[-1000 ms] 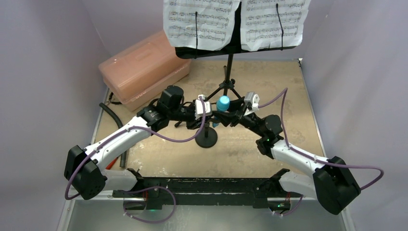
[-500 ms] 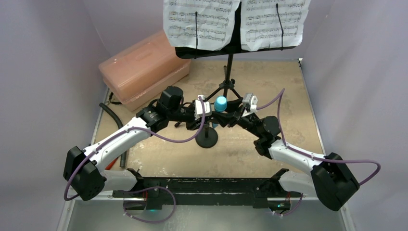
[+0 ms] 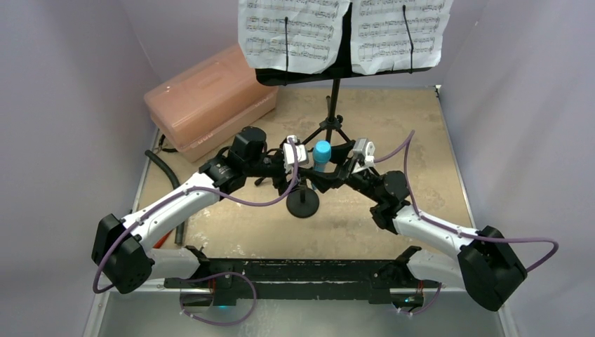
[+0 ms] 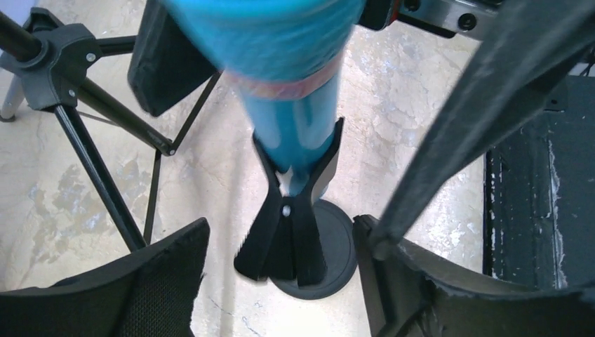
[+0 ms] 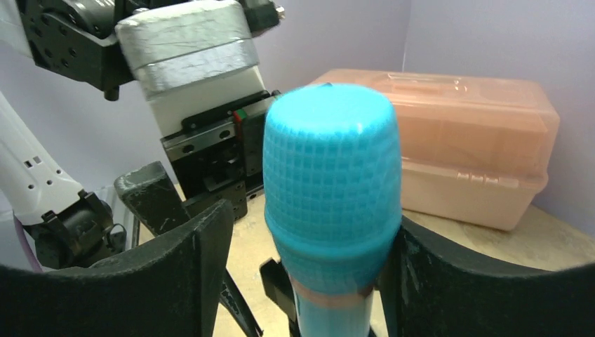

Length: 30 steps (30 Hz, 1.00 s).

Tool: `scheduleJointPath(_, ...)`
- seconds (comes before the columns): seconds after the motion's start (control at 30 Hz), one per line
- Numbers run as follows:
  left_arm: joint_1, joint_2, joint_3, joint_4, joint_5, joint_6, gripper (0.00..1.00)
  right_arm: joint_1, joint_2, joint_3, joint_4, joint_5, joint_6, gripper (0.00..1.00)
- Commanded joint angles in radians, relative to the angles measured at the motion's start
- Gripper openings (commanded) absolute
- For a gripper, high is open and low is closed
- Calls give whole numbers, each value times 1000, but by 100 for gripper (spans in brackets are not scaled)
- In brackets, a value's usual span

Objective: Set up the instrument practice props

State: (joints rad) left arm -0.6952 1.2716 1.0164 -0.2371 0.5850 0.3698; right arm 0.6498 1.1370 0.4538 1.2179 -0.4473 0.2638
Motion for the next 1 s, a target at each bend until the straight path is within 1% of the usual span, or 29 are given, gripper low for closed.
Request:
scheduleJointPath(0.0,-4,-69,-35,119,-19,-44,81,12,-51,25,10,-15,-31,78)
scheduleJointPath(0.03,-4,-83,-49,148,-26,-63,87,11,-60,26,-4,-12,-36,82)
scheduleJointPath(0.07,-3,-94,-66,193,-34,-83,90,11,-69,25,-18,-8,-40,86)
scheduleJointPath(0.1,-4,-105,-81,217,-42,-102,93,12,-78,24,-29,-3,-46,94)
scheduleJointPath(0.13,-4,-114,-92,255,-49,-119,94,11,-87,22,-41,1,-48,97)
scheduleJointPath(0.37,-4,-168,-171,405,-119,-268,99,11,-166,7,-128,29,-71,98)
scheduleJointPath(0.5,-3,-209,-216,481,-160,-337,99,11,-219,-3,-204,51,-81,98)
scheduleJointPath(0.7,-4,-288,-303,615,-216,-446,99,11,-320,-30,-349,73,-96,98)
scheduleJointPath(0.97,-3,-424,-469,759,-391,-639,99,11,-515,-68,-604,119,-114,98)
